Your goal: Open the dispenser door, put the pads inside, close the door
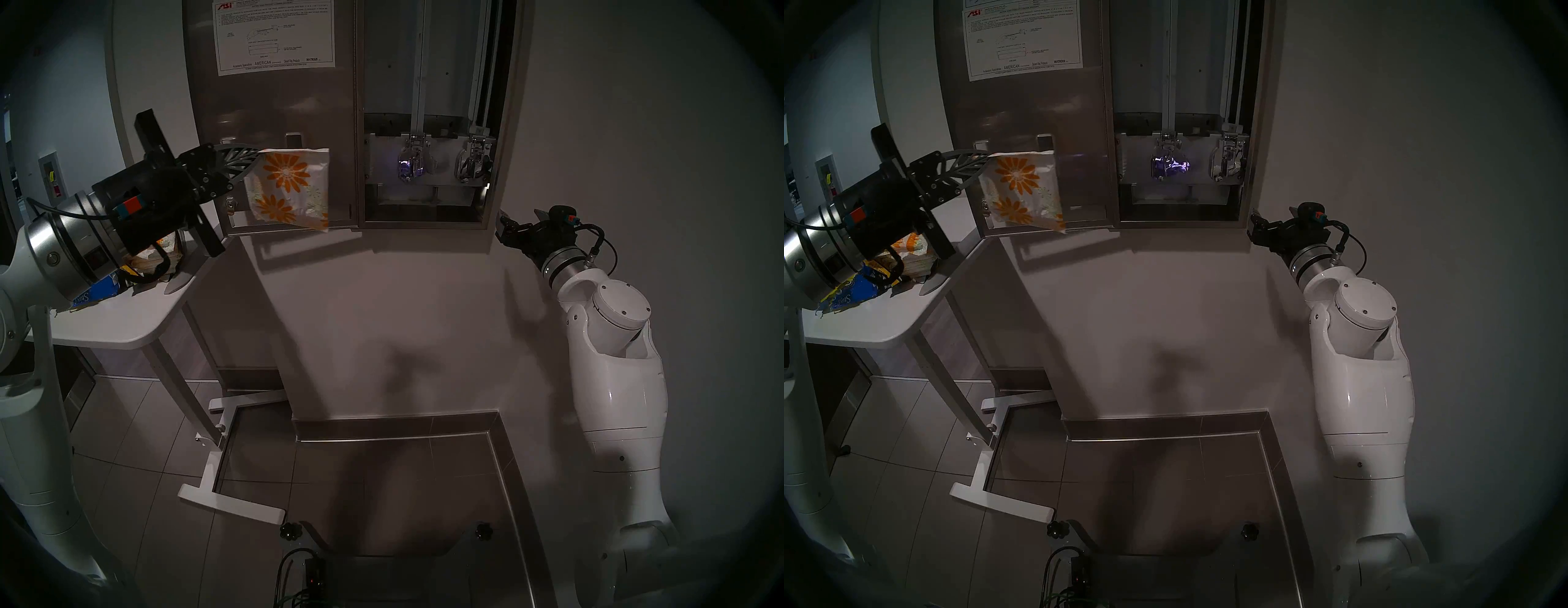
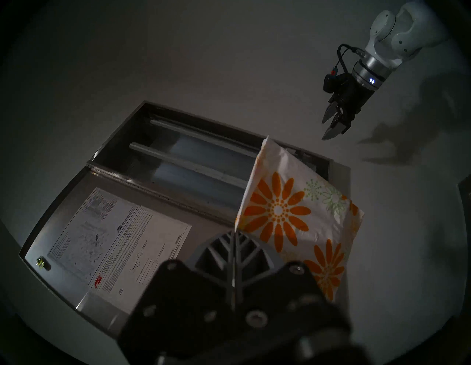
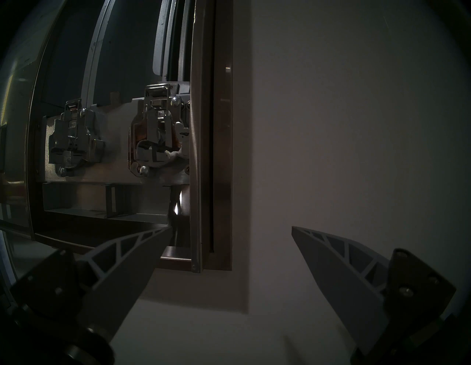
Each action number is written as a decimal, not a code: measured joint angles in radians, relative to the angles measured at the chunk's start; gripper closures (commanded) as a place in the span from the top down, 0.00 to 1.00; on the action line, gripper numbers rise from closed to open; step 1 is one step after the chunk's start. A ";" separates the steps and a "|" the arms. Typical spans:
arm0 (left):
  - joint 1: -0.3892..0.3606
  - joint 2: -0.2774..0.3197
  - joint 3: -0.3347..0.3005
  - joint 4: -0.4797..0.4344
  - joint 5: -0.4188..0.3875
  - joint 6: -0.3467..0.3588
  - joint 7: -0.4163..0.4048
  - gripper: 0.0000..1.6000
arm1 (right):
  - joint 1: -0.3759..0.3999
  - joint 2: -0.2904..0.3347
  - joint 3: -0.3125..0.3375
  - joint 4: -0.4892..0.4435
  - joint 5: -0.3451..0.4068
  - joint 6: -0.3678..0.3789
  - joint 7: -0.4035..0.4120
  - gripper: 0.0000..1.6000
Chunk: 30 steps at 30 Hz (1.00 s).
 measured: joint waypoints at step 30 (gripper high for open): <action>-0.204 0.091 0.370 -0.002 0.191 0.156 0.113 0.00 | -0.001 0.004 -0.003 0.000 0.004 0.000 -0.004 1.00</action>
